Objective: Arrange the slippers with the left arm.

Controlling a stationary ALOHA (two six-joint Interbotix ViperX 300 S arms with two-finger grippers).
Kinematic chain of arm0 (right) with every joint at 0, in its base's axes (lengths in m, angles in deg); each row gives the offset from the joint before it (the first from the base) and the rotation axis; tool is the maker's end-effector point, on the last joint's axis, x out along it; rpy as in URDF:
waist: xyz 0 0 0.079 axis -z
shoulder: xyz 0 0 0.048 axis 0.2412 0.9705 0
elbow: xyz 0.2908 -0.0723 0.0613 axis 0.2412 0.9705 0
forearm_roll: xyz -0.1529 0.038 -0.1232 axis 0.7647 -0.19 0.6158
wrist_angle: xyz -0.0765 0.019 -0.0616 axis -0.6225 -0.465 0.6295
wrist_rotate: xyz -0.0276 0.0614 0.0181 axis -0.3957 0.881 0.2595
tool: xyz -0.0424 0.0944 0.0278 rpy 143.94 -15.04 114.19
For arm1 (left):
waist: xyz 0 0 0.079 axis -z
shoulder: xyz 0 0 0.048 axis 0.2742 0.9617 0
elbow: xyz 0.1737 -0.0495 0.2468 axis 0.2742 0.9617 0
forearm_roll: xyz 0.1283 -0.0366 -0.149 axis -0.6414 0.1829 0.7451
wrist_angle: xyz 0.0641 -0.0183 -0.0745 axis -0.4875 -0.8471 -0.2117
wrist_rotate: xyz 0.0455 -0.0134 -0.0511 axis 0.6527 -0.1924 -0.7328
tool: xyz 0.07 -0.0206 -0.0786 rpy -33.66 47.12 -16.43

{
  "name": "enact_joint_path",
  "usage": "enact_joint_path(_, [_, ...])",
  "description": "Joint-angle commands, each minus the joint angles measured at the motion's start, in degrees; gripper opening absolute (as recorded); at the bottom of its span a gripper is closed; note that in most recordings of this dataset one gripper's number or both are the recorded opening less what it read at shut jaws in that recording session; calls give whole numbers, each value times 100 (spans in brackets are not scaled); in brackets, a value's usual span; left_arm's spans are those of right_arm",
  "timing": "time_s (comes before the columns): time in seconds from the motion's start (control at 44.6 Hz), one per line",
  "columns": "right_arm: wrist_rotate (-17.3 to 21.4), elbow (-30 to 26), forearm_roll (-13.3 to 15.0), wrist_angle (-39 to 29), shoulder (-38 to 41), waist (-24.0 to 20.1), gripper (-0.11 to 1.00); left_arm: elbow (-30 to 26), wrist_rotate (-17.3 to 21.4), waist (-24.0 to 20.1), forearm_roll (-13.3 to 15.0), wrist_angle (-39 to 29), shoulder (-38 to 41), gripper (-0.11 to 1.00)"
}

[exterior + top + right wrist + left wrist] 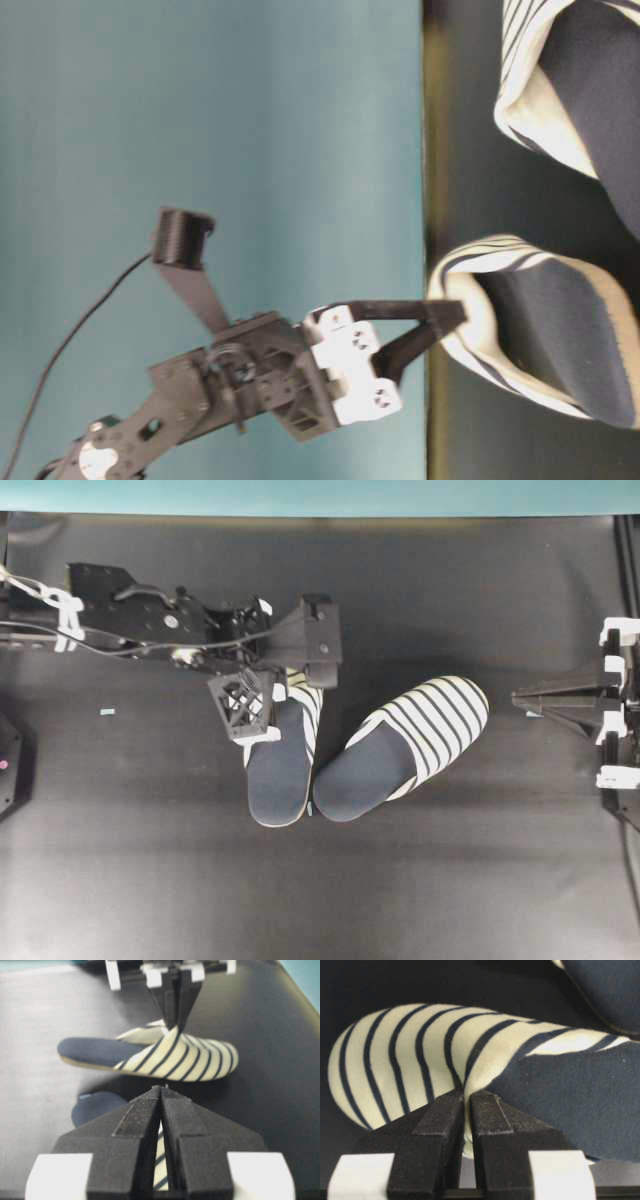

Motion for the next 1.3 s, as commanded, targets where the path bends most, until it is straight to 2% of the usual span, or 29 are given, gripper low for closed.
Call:
enact_joint_path(0.0, [35,-26,0,53,35,0,0,-26,0,53,-18,35,53,2])
enact_joint_path(0.403, [62,-18,-9,70,35,0,0,-62,-18,79,-18,44,149,3])
enact_joint_path(0.47, [53,-18,-9,70,26,0,0,-62,-18,88,-18,53,149,6])
enact_joint_path(0.538, [62,-18,-9,70,35,0,0,-62,-9,105,-18,70,149,18])
enact_joint_path(0.694, [62,0,-9,70,35,0,0,-70,70,105,-18,53,123,66])
enact_joint_path(0.761, [62,9,-9,70,35,0,0,-105,132,105,-18,44,105,81])
enact_joint_path(0.806, [62,9,-9,70,26,0,0,-149,255,123,-18,44,70,88])
enact_joint_path(0.918, [62,9,0,70,35,0,0,-352,888,220,-18,123,-26,87])
enact_joint_path(1.075, [62,9,-9,88,26,0,0,-756,2329,510,-18,738,35,86])
enact_joint_path(1.209, [62,18,-9,114,35,-18,0,-976,3217,633,-18,1415,246,86])
enact_joint_path(1.277, [62,18,-18,132,26,-26,0,-1063,3489,633,-18,1670,422,86])
